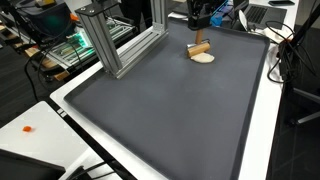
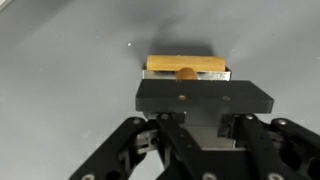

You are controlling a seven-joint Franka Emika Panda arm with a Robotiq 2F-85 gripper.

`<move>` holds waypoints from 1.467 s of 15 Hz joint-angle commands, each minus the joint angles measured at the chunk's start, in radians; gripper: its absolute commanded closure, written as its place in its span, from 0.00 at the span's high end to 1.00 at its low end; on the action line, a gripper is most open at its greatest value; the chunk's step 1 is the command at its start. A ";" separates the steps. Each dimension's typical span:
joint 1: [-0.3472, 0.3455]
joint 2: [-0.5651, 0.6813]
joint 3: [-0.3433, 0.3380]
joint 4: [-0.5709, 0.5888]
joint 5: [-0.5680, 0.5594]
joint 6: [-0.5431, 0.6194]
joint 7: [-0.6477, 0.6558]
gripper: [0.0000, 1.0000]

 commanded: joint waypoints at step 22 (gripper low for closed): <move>-0.004 0.042 -0.001 0.003 -0.011 0.079 0.088 0.22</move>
